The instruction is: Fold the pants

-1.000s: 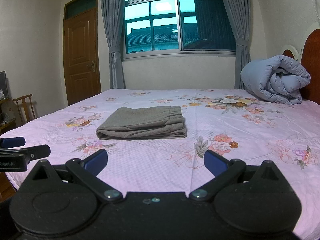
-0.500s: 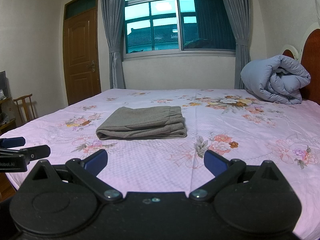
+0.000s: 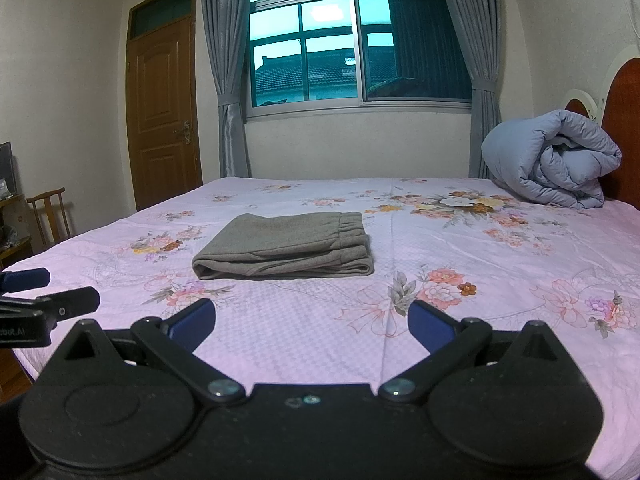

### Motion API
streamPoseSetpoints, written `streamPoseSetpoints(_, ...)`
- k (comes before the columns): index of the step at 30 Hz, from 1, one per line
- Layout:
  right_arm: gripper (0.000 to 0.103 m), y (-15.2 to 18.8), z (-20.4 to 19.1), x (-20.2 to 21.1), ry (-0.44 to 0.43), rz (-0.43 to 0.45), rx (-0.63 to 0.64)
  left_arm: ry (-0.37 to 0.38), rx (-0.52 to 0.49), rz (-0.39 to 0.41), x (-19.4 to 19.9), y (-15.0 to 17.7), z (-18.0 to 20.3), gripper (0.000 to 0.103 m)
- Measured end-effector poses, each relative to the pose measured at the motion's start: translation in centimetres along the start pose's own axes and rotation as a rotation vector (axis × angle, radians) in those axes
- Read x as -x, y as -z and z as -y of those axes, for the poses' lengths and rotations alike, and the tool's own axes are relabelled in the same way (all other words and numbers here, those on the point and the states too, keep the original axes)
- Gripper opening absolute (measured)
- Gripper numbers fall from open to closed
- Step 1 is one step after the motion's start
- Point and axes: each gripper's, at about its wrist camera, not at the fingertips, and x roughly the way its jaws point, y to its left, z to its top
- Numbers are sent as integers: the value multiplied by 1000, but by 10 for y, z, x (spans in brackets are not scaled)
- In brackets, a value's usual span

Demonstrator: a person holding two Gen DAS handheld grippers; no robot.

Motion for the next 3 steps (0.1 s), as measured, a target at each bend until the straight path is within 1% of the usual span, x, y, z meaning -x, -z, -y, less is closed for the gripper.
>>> streamPoseSetpoints(3, 97, 0, 0, 0, 0, 1, -1, -5, 8, -6, 0, 0, -1, 103)
